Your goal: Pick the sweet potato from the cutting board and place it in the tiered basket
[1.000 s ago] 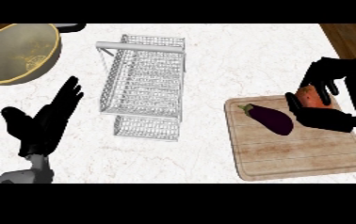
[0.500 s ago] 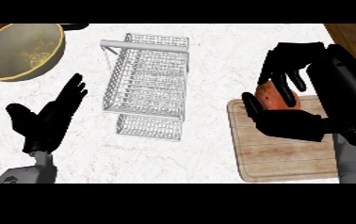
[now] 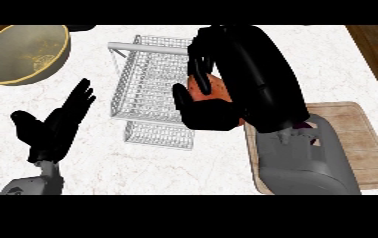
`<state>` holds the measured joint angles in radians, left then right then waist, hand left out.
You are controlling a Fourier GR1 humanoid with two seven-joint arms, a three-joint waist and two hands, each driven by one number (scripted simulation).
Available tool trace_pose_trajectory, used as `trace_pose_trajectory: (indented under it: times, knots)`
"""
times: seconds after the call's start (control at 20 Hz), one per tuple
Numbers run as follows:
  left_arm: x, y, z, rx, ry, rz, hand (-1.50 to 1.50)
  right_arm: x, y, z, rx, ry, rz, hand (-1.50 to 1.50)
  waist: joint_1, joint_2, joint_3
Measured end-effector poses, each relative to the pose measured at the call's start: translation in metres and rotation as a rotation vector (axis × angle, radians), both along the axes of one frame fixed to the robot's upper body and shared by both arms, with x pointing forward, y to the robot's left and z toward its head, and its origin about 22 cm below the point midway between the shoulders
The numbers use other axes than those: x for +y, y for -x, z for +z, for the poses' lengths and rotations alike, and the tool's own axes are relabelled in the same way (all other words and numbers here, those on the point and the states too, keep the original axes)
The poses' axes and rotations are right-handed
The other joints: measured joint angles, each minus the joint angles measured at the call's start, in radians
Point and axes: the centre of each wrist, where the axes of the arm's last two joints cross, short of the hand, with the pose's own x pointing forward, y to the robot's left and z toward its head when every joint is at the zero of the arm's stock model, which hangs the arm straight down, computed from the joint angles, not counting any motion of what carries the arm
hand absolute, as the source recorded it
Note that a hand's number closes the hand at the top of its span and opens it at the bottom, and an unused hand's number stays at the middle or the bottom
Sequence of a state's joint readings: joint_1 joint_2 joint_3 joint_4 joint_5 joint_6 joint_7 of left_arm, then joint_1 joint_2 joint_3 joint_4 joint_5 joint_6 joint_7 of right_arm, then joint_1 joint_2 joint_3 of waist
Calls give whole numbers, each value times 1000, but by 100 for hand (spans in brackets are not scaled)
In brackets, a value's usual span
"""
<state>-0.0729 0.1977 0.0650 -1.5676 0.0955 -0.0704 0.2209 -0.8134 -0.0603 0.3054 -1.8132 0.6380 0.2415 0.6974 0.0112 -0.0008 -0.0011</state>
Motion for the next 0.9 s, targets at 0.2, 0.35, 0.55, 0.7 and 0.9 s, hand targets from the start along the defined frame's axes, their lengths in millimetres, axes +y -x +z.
trace_pose_trajectory:
  times: [0.2,0.35,0.55,0.7,0.9]
  knots:
    - [2,3,-1,-2,-3,-2,0,25,-9,-3,36,14,-9,150,0,0,0]
    - [-1,4,-5,-4,-2,-4,0,41,-20,-6,65,22,-26,150,1,1,0]
    - [5,4,-4,-3,-4,0,0,51,-33,-16,95,34,-33,150,0,1,0]
    - [7,4,1,-1,-1,2,0,60,-45,-23,90,44,-41,150,2,1,1]
    - [6,-1,7,-7,-4,4,0,73,-48,-41,74,58,-55,150,2,2,1]
